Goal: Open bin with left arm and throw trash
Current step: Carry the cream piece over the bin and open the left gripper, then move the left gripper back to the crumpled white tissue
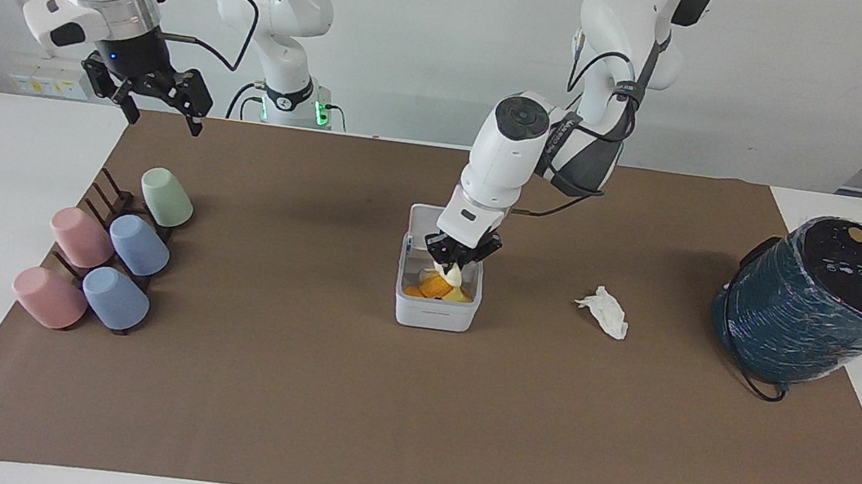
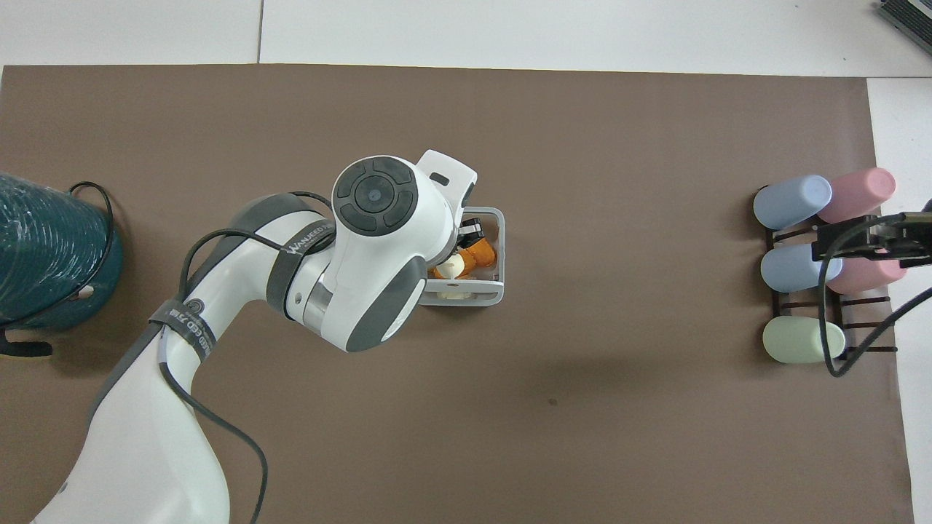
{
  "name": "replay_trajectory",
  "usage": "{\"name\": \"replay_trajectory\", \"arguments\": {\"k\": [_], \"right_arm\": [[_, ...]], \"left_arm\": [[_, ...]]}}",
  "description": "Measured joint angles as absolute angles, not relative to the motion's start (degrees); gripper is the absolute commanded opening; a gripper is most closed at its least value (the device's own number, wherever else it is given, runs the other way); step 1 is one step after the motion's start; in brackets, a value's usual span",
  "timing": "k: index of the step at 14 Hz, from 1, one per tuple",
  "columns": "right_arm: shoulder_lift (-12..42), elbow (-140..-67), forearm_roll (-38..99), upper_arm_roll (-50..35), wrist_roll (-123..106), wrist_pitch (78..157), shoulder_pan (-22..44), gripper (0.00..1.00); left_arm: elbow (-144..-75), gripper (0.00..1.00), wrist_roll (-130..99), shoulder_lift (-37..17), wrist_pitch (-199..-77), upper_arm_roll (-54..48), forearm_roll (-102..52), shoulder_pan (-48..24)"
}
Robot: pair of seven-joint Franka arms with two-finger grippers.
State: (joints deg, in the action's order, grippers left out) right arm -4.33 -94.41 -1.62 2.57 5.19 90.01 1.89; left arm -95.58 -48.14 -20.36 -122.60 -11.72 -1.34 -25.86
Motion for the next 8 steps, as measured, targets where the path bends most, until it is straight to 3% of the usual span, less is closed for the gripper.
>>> {"name": "replay_trajectory", "arguments": {"k": [4, 8], "right_arm": [[-4.3, -94.4, -1.6, 2.6, 5.1, 90.0, 1.9, 1.0], [-4.3, -94.4, -1.6, 2.6, 4.6, 88.5, 1.9, 1.0]], "left_arm": [[-95.5, 0.95, -48.4, -20.3, -122.5, -11.6, -1.3, -26.0], [-93.6, 0.93, -48.4, -20.1, -120.5, -11.1, -1.3, -25.9]]}}
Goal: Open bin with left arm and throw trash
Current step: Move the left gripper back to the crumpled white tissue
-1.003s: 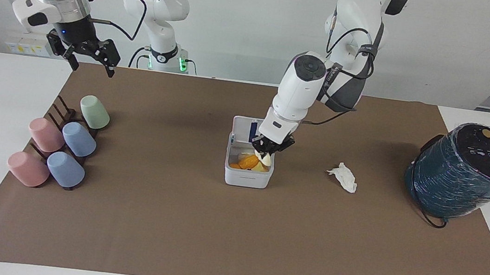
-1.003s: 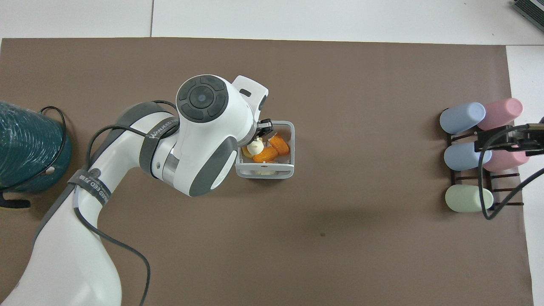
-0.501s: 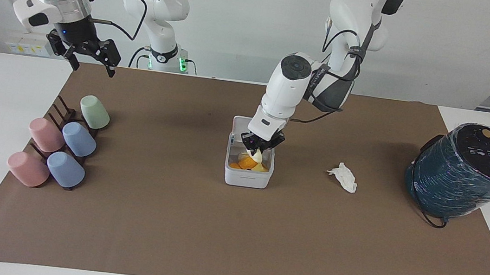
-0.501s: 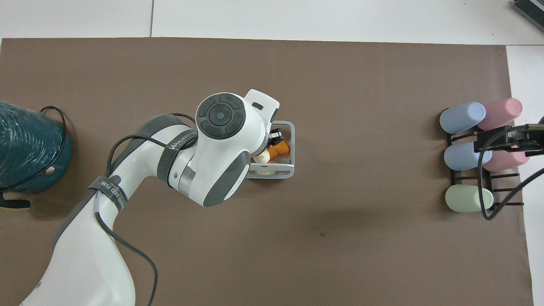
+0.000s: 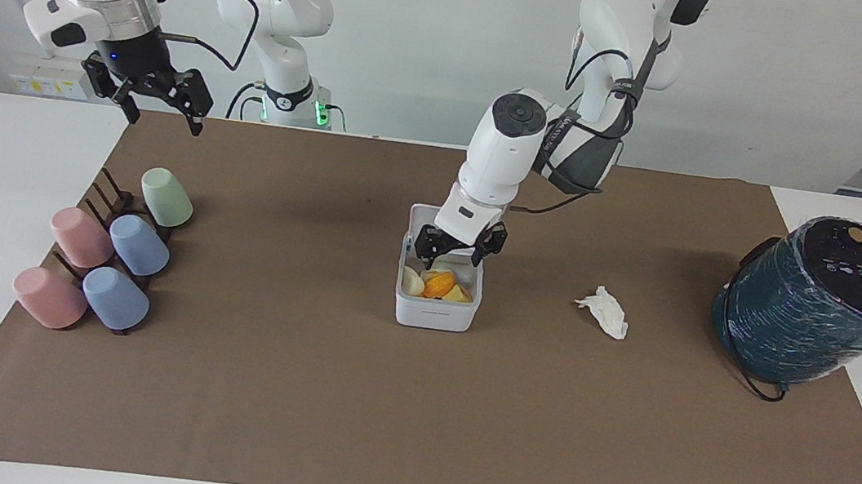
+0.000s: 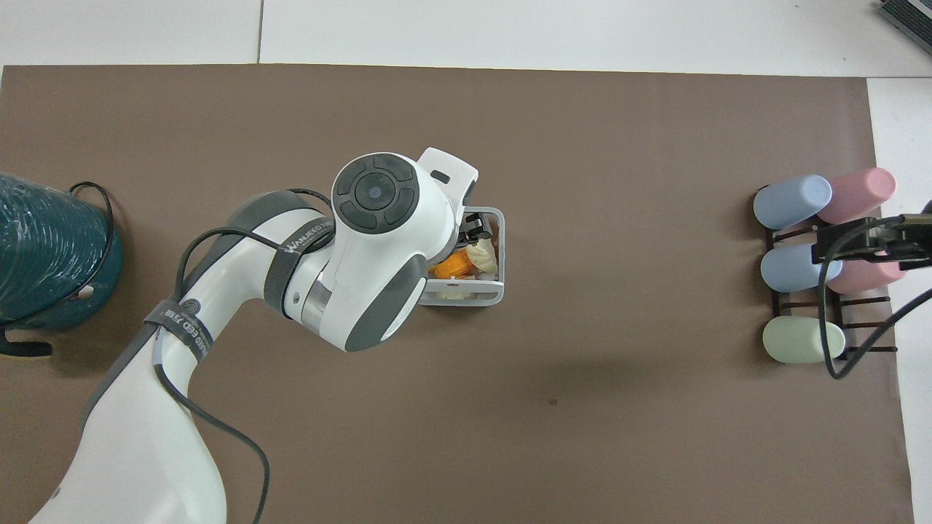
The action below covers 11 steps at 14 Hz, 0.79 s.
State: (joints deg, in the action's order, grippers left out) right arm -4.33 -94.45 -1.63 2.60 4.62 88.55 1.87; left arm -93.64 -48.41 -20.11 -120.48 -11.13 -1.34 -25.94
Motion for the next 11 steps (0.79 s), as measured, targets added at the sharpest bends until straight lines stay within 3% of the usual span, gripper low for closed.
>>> {"name": "replay_trajectory", "arguments": {"k": [3, 6, 11], "right_arm": [[-4.3, -94.4, -1.6, 2.6, 4.2, 87.2, 1.9, 1.0], [-4.3, -94.4, -1.6, 2.6, 4.2, 87.2, 1.9, 1.0], [-4.3, -94.4, -1.6, 2.7, 4.2, 87.2, 1.9, 1.0]], "left_arm": [[-90.4, 0.9, -48.2, -20.0, -116.2, -10.2, -1.0, -23.6], [-89.8, 0.9, -41.4, -19.8, -114.5, -9.9, -0.7, -16.7], [-95.7, 0.94, -26.6, -18.8, -115.0, -9.8, 0.7, -6.5]]}}
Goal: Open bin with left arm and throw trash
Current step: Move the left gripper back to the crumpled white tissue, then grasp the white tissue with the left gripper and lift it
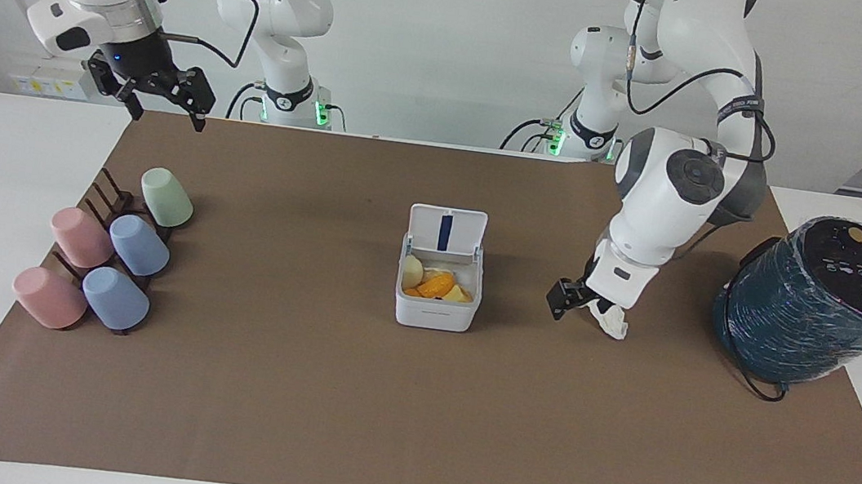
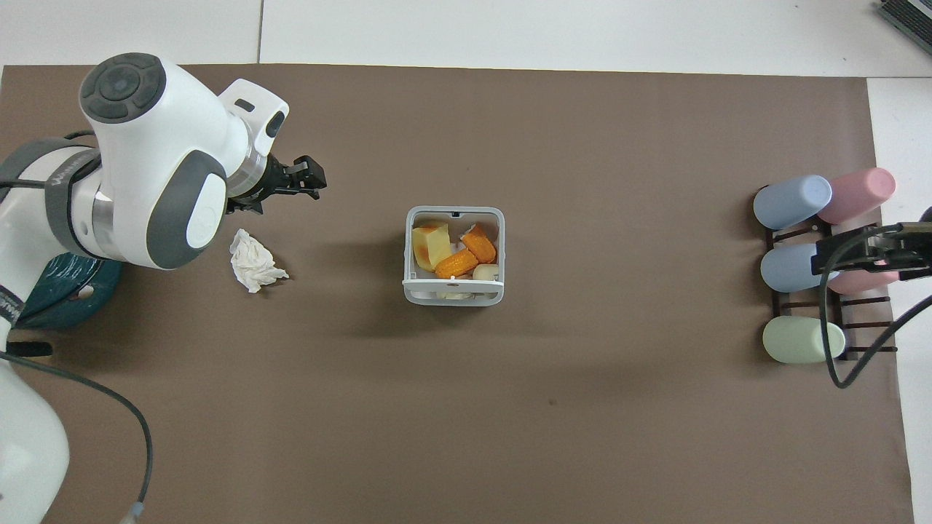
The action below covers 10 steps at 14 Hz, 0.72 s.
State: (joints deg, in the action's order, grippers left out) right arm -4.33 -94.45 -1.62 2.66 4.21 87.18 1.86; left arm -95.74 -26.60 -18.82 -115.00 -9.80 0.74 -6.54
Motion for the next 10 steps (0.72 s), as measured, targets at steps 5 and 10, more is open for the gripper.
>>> {"name": "replay_trajectory", "arguments": {"k": [5, 10], "right_arm": [[-4.3, -94.4, -1.6, 2.7, 4.2, 87.2, 1.9, 1.0], [-4.3, -94.4, -1.6, 2.8, 4.2, 87.2, 1.8, 1.0]], "left_arm": [[-110.1, 1.0, -26.0, -14.3, -121.4, -9.8, 6.3, -4.4], [-118.1, 1.0, -25.9, -12.7, -128.6, -9.7, 7.0, -3.1]]}}
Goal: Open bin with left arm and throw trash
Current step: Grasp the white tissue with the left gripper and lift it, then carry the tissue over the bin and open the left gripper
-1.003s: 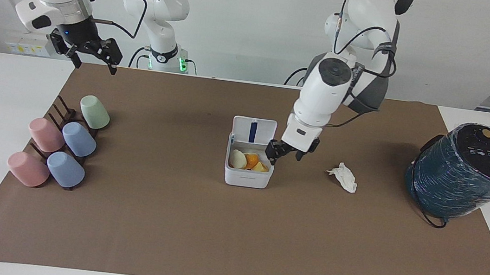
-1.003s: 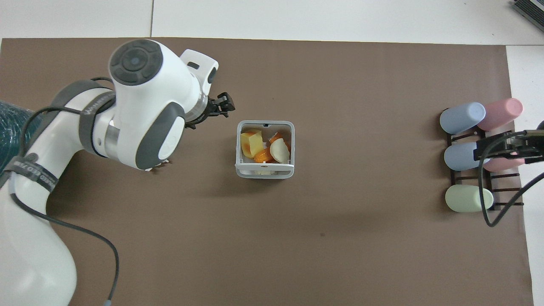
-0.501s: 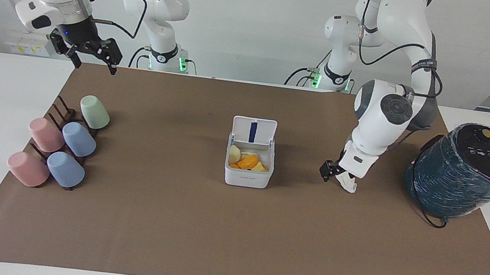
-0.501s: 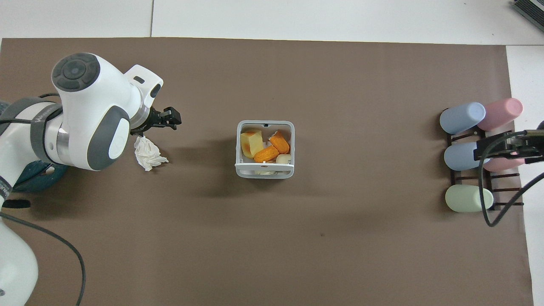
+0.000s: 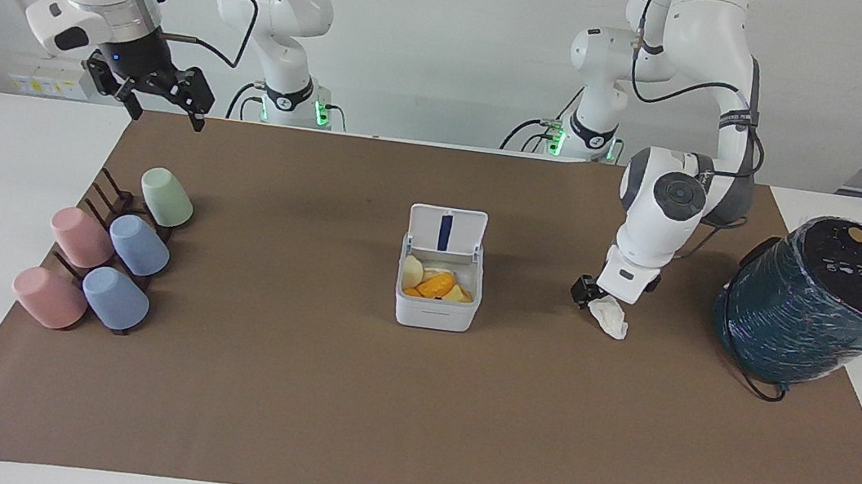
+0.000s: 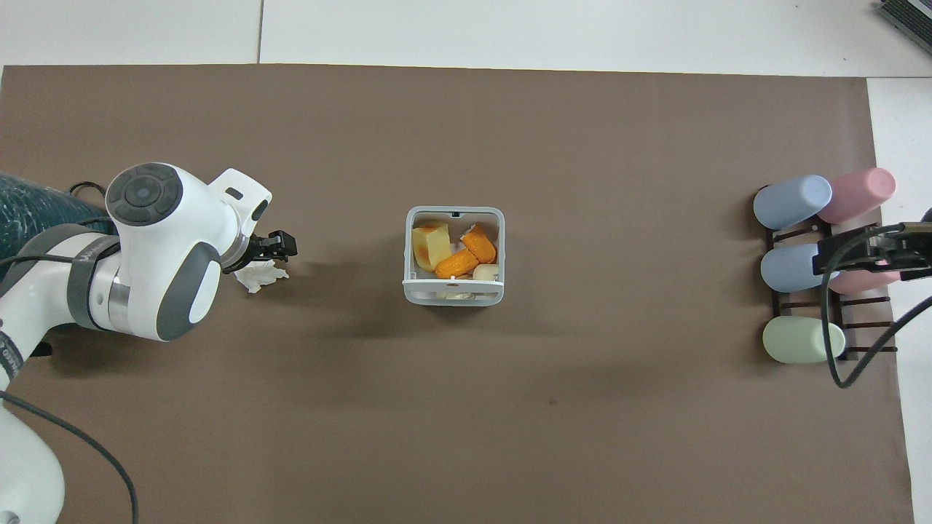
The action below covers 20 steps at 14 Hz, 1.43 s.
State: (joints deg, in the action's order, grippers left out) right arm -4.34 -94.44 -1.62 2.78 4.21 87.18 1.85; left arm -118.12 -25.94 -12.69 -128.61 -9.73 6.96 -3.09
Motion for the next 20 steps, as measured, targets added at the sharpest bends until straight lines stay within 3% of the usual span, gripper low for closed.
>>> {"name": "replay_trajectory", "arguments": {"k": [3, 11, 15, 20], "right_arm": [[-4.4, -94.4, -1.6, 2.8, 4.2, 87.2, 1.8, 1.0], [-4.4, -94.4, -1.6, 2.8, 4.2, 87.0, 1.9, 1.0], [-4.4, -94.4, -1.6, 2.8, 4.2, 87.0, 1.9, 1.0], [-4.4, -94.4, -1.6, 2.8, 4.2, 87.0, 1.9, 1.0]], "left_arm": [[-121.3, 0.94, -25.9, -12.7, -132.2, -9.7, 7.0, -2.9], [-121.3, 0.01, -25.9, -12.7, -133.1, -9.7, 7.0, -1.7], [-118.6, 0.0, -25.9, -12.6, -131.3, -9.8, 7.0, -1.7], [-107.3, 0.0, -26.1, -12.5, -120.3, -10.8, 6.9, -3.1]]}}
